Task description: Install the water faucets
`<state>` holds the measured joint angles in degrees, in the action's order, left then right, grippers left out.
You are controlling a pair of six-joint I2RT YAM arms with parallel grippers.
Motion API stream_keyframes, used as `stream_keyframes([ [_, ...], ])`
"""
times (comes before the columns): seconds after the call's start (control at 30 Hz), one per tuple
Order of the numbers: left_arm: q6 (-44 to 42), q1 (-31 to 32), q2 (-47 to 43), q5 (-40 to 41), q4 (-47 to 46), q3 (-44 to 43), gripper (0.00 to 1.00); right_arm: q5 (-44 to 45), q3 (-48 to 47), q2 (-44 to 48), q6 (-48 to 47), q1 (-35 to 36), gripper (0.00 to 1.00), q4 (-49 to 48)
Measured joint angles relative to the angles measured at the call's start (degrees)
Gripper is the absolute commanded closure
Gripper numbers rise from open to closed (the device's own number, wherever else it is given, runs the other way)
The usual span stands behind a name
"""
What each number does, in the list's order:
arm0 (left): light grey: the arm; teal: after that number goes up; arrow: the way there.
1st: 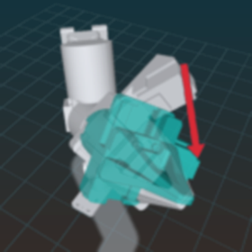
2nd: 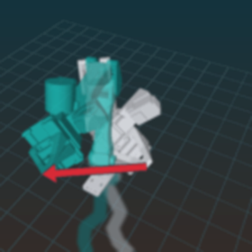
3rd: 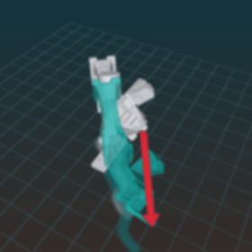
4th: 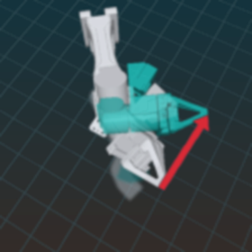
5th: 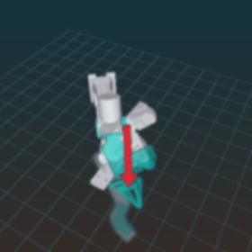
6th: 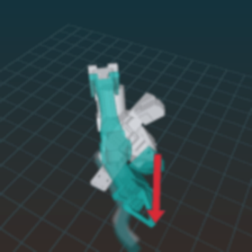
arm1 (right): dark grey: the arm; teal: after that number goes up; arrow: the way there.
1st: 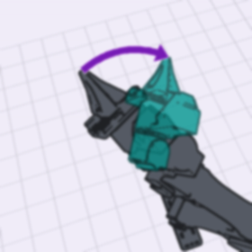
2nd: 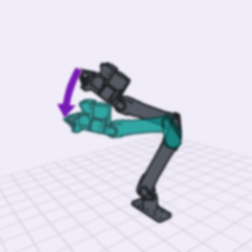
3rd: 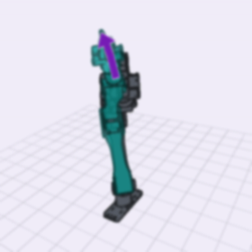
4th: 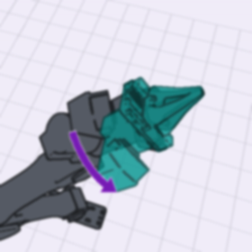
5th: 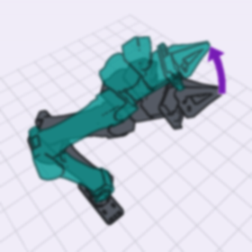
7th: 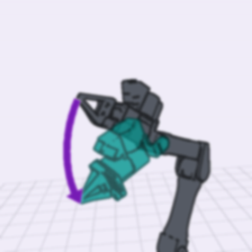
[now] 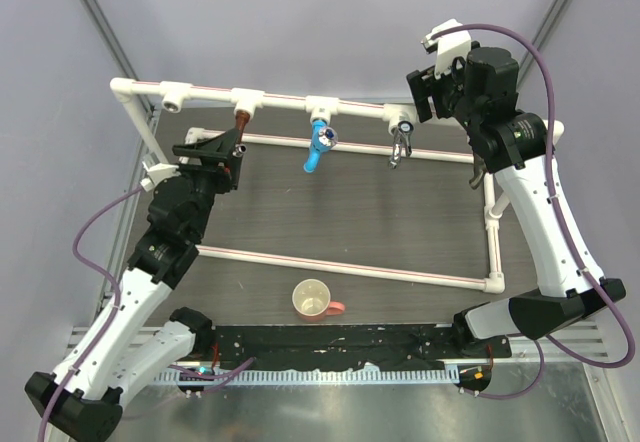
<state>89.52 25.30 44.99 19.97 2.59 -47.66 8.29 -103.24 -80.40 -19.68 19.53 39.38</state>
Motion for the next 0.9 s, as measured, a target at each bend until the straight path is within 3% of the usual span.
stream_keyframes([
  [0.13, 1.64, 0.17, 0.04, -0.13, -2.99, 0.76, 0.65, -0.13, 0.04, 0.0, 0.09, 0.13, 0.17, 0.09],
  [0.33, 1.73, 0.13, 0.04, 1.25, -4.46, 1.14, 0.91, -1.11, 0.09, -0.37, 0.33, 1.03, 0.18, -0.66],
  [0.53, -8.07, 0.11, 0.52, 2.1, -2.71, -0.96, 0.99, -1.57, 0.09, -0.55, 0.35, 1.25, 0.17, -1.11],
  [0.9, -39.34, 0.07, 4.22, 0.13, 6.97, -10.12, 1.0, -2.03, 0.13, -0.66, 0.52, 1.49, 0.17, -1.64],
])
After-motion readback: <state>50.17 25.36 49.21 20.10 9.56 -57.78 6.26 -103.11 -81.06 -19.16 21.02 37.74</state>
